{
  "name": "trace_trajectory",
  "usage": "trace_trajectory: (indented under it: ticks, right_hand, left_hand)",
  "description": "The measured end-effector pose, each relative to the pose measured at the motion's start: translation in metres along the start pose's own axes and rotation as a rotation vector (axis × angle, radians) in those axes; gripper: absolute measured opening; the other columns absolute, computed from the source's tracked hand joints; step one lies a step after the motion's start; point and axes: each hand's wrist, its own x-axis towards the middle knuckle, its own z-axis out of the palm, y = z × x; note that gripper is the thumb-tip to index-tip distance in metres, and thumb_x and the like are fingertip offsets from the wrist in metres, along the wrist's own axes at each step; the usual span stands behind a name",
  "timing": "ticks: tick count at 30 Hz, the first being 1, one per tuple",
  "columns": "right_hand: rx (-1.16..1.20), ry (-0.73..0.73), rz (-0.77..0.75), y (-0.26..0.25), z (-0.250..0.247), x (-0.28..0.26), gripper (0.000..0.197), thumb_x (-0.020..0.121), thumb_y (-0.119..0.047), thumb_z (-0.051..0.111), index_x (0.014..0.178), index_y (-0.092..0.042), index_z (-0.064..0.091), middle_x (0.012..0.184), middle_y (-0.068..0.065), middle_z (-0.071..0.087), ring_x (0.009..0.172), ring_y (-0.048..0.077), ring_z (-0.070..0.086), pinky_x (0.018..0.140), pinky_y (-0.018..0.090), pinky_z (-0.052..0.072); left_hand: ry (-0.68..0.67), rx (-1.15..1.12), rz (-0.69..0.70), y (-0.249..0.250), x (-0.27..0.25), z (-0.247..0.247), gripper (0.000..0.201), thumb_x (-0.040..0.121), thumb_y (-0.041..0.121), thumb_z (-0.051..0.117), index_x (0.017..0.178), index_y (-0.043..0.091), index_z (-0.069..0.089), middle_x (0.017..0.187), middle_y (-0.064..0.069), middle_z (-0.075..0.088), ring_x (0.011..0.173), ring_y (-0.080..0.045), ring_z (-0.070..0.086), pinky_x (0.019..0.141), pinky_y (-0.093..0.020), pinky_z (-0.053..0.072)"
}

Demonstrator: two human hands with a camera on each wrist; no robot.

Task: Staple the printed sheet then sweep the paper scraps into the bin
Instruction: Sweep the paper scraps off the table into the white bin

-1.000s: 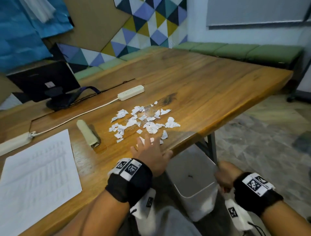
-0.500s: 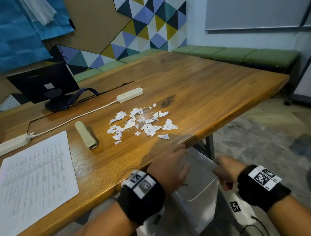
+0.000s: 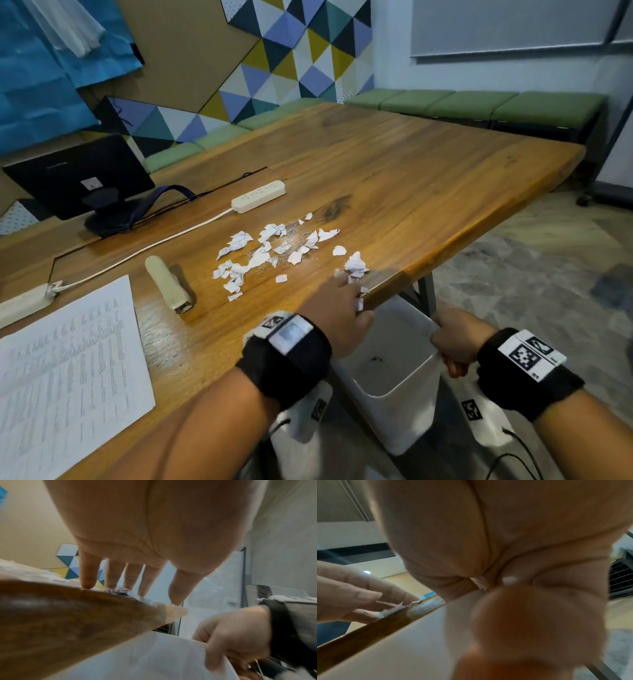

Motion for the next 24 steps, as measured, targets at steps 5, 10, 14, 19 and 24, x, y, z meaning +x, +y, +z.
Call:
trace_trajectory:
  ticks: [5,10,14,19,24]
  right_hand:
    - [-0.004,0.015,-0.006,0.002,0.000,-0.004,0.026,0.091,0.000,0.037,0.082,0.003,0.062,0.059,0.018,0.059,0.046,0.027,0.057,0.053,0.038,0.048]
    - [-0.037,0.033,-0.002,0.001,-0.004,-0.005,0.024,0.090,-0.003,0.042,0.086,-0.001,0.066,0.056,0.007,0.060,0.040,0.014,0.057,0.045,0.027,0.047]
    - [-0.058,0.067,0.033,-0.002,-0.006,-0.008,0.025,0.088,-0.001,0.041,0.073,-0.006,0.061,0.052,0.008,0.061,0.038,0.015,0.056,0.047,0.026,0.049]
    - [-0.041,0.056,0.017,-0.004,-0.011,-0.007,0.029,0.088,0.000,0.037,0.098,0.005,0.063,0.069,0.029,0.072,0.044,0.026,0.063,0.056,0.040,0.057]
    - [-0.047,0.048,0.007,-0.004,-0.017,-0.003,0.028,0.086,0.002,0.035,0.095,0.003,0.062,0.059,0.020,0.065,0.039,0.024,0.061,0.047,0.033,0.052]
  left_hand:
    - [0.133,0.074,0.141,0.022,-0.021,0.010,0.042,0.095,0.041,0.050,0.131,0.022,0.056,0.135,0.004,0.052,0.124,-0.017,0.047,0.104,-0.033,0.040]
    - [0.132,-0.003,0.186,0.033,-0.027,0.008,0.035,0.098,0.038,0.049,0.127,0.022,0.059,0.126,0.004,0.059,0.113,-0.016,0.056,0.095,-0.032,0.047]
    - [0.236,-0.106,0.086,0.021,0.008,-0.010,0.048,0.095,0.039,0.054,0.140,0.025,0.047,0.143,0.005,0.047,0.125,-0.018,0.050,0.104,-0.039,0.044]
    - [0.064,0.122,-0.082,0.000,0.053,-0.012,0.076,0.088,0.056,0.058,0.151,0.022,0.032,0.162,-0.007,0.022,0.146,-0.029,0.025,0.114,-0.051,0.030]
    - [-0.023,0.118,-0.015,0.001,0.046,-0.002,0.072,0.091,0.057,0.052,0.150,0.022,0.032,0.161,-0.004,0.026,0.148,-0.031,0.022,0.118,-0.053,0.022]
